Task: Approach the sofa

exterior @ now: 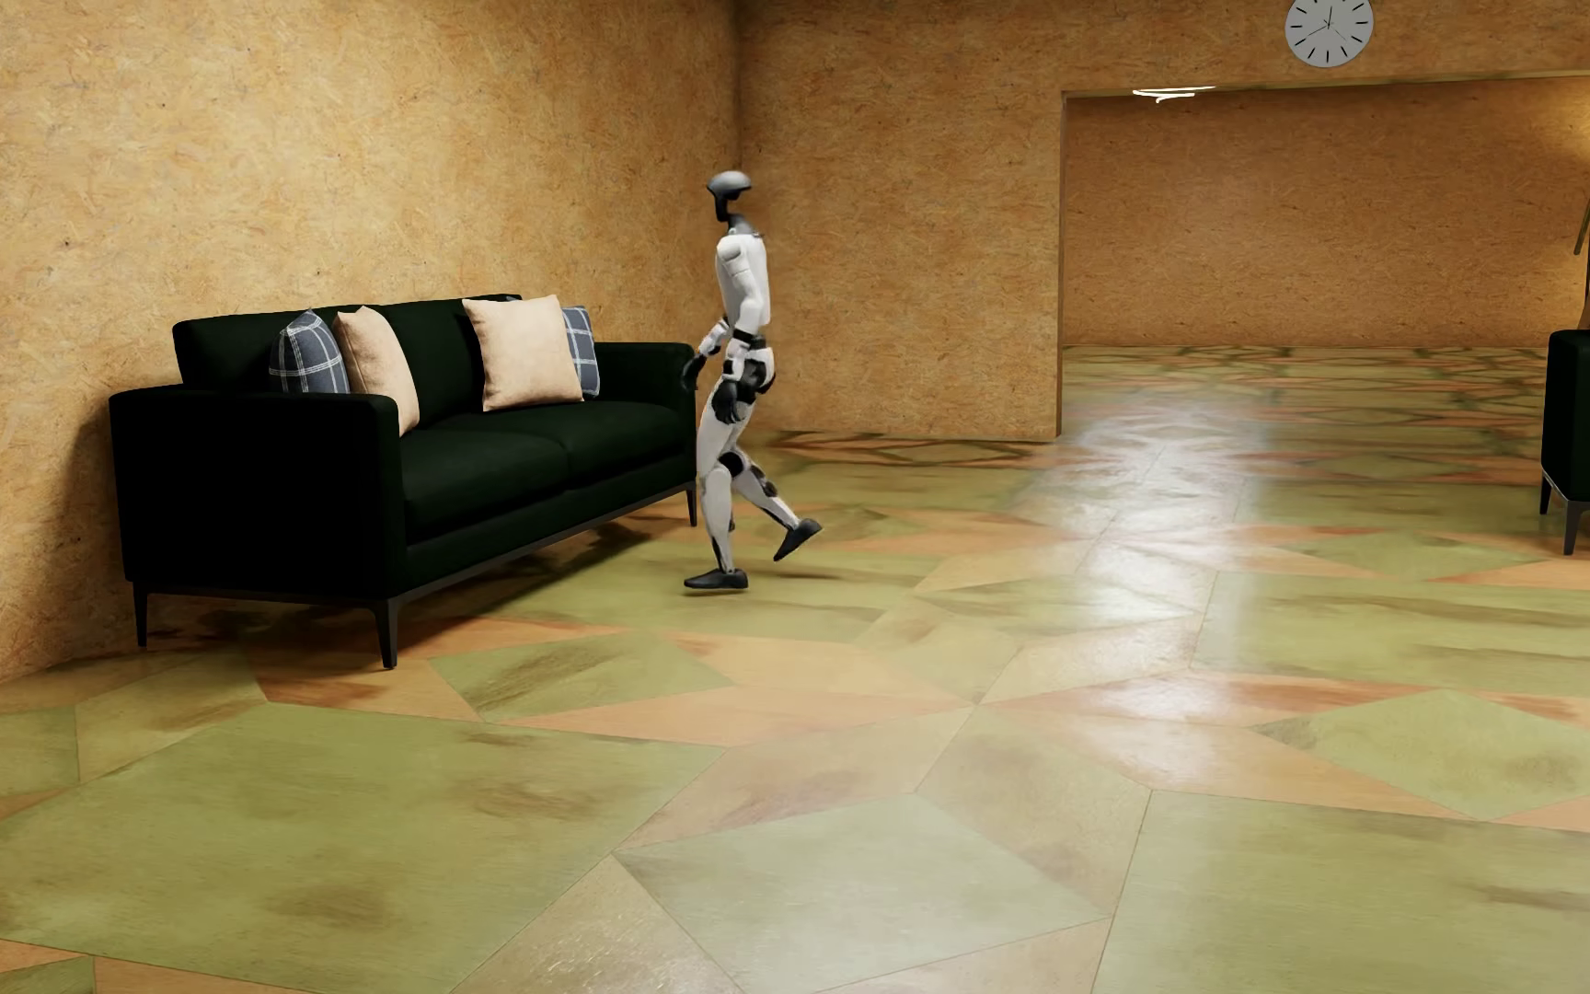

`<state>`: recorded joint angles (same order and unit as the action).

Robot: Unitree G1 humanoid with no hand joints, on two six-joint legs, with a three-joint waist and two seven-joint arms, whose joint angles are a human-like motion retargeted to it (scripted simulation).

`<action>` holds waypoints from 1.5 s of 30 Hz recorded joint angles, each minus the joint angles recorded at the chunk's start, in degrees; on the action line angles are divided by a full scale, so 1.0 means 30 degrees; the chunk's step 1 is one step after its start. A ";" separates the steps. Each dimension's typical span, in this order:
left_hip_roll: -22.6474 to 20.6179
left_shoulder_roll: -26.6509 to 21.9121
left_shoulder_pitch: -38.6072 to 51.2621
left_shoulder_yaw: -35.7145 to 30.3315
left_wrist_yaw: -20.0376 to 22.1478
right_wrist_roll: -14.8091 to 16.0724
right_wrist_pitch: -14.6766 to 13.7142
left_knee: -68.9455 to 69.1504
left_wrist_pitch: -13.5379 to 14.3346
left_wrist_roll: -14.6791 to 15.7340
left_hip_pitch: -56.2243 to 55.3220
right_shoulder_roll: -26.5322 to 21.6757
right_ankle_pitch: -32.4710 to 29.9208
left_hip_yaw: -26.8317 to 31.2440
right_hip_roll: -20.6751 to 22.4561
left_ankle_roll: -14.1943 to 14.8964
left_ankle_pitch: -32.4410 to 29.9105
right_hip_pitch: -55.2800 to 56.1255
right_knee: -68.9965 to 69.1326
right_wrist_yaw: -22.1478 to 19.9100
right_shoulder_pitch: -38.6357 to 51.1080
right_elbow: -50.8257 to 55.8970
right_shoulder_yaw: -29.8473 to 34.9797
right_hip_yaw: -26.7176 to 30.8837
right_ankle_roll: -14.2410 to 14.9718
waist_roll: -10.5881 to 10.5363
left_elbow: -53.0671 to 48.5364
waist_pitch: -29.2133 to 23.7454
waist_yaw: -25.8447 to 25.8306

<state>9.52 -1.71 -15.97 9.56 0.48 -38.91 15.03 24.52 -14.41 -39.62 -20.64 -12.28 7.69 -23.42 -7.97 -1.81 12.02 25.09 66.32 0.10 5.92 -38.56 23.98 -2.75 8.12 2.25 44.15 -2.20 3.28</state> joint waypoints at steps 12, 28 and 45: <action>-0.1083 -0.0037 0.3696 0.0618 0.2257 0.3056 0.2718 -0.0914 0.3466 0.0999 0.1079 0.0261 0.0752 0.2323 -0.1040 0.1462 0.0973 -0.0189 -1.2985 -0.0114 -0.5203 -0.4725 -0.0412 -0.3796 -0.2749 0.1426 -0.4252 -0.0358 -0.0897; -0.0540 0.0055 -0.0037 0.0614 -0.0995 0.1722 0.1025 0.1056 -0.0297 -0.0470 -0.0434 0.0163 0.2006 0.7099 0.0477 0.2610 0.2168 -0.2342 -1.3848 -0.2078 0.2582 -0.1618 0.1439 -0.4745 -0.2638 -0.1332 0.0964 0.0217 -0.0347; -0.2551 0.0264 0.2147 0.0445 0.0769 0.3907 0.2265 -0.1893 0.0575 0.0444 0.2611 0.0744 0.1742 0.5170 -0.1383 0.1458 0.1895 -0.3619 -1.4756 -0.1334 -0.3050 -0.3760 0.2271 -0.3271 -0.1154 -0.0638 -0.1001 0.0906 -0.0860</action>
<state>1.87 -0.92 -9.53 10.90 2.79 -27.19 21.82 18.84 -12.68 -38.28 -12.81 -10.05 12.92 -7.91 -12.12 2.56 17.71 14.23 22.05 -3.90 -3.23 -49.84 30.79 -12.56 4.66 0.34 41.14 0.52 0.70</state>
